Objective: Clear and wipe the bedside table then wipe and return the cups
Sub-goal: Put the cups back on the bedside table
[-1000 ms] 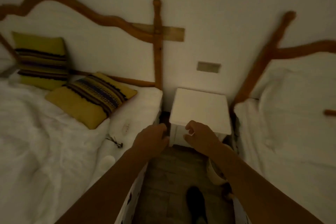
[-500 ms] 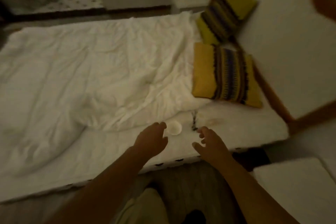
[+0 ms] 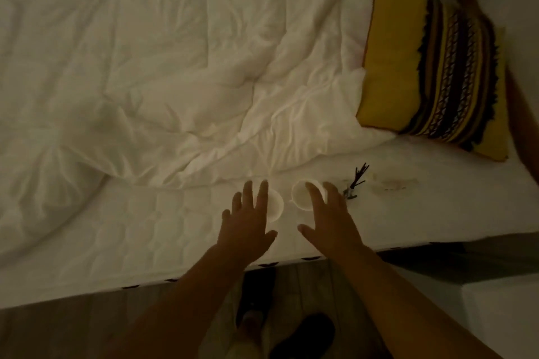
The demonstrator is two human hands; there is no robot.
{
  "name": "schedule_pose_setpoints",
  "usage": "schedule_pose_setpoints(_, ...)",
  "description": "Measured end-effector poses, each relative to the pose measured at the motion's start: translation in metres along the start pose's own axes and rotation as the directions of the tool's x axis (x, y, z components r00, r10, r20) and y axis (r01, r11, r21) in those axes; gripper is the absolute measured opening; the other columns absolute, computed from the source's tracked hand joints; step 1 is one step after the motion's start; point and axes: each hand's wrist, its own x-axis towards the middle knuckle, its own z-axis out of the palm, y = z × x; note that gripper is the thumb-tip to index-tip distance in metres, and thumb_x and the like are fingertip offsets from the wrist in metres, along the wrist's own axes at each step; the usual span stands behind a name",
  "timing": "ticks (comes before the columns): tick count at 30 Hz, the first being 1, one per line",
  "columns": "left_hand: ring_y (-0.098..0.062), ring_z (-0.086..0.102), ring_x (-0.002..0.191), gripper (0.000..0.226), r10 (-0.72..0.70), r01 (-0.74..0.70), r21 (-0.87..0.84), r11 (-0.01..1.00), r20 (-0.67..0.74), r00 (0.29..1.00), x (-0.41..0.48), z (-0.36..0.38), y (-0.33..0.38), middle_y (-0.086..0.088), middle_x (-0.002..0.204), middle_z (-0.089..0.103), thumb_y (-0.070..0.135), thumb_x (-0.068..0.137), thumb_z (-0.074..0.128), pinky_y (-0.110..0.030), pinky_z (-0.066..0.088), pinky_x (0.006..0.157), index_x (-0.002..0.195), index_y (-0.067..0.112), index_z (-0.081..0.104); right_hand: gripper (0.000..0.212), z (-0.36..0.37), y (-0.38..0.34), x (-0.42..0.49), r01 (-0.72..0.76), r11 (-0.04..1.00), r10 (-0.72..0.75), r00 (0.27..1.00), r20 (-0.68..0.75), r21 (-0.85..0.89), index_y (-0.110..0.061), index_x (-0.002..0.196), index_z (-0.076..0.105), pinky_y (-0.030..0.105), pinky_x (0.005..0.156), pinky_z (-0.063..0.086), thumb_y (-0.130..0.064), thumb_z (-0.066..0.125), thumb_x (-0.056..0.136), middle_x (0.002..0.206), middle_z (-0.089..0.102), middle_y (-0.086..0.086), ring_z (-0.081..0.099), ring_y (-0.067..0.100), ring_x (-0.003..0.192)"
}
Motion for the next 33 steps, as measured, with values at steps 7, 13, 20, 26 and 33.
schedule_pose_setpoints(7,-0.043,0.002,0.146,0.104,0.035,-0.036,0.067,0.997,0.015,0.999,0.084,0.077,-0.007,-0.011,0.158,-0.023,0.047,0.082,0.066,-0.060,0.036,0.103,0.148,0.039,-0.014,0.103,0.080,0.014,0.083,-0.011,0.974,0.007,1.000,-0.016,-0.225,-0.041,0.152,-0.006,0.061,0.111,0.029,-0.048,0.069,0.083,0.162,-0.011,0.013,-0.003,0.043,0.149)
schedule_pose_setpoints(13,-0.031,0.035,0.112,0.070,0.033,-0.037,0.129,0.991,0.033,0.999,0.102,0.101,0.000,-0.009,0.128,0.029,0.043,0.072,0.068,-0.044,0.051,0.081,0.129,0.030,0.029,0.066,0.097,0.035,0.095,-0.022,0.995,0.011,0.994,-0.111,-0.097,-0.030,0.133,0.039,0.040,0.080,0.052,-0.030,0.074,0.077,0.136,0.033,0.010,0.038,0.031,0.118)
schedule_pose_setpoints(20,-0.026,0.039,0.109,0.070,0.118,-0.137,0.134,0.981,0.139,0.983,0.074,0.085,0.072,-0.004,0.120,0.034,0.043,0.070,0.070,-0.041,0.053,0.081,0.126,0.032,0.029,0.064,0.076,0.094,0.016,-0.105,0.992,0.110,0.991,-0.079,0.075,-0.030,0.128,0.037,0.037,0.078,0.053,-0.033,0.071,0.074,0.130,0.033,0.006,0.039,0.028,0.110)
schedule_pose_setpoints(26,-0.023,0.041,0.106,0.072,0.421,-0.455,0.158,0.877,0.208,0.883,0.058,0.126,0.228,-0.002,0.120,0.034,0.042,0.072,0.072,-0.040,0.054,0.082,0.126,0.029,0.026,0.051,0.054,0.248,-0.086,-0.348,0.925,0.372,0.913,-0.168,0.156,-0.030,0.129,0.042,0.035,0.083,0.047,-0.031,0.062,0.082,0.131,0.039,0.004,0.046,0.030,0.113)
schedule_pose_setpoints(33,-0.025,0.041,0.111,0.072,0.637,-0.696,0.193,0.692,0.291,0.714,0.045,0.198,0.423,-0.005,0.125,0.032,0.039,0.074,0.071,-0.041,0.054,0.084,0.133,0.027,0.030,0.055,0.013,0.422,-0.183,-0.614,0.764,0.641,0.687,-0.343,0.198,-0.018,0.113,0.051,0.029,0.071,0.039,-0.043,0.077,0.072,0.110,0.053,0.003,0.042,0.015,0.089)
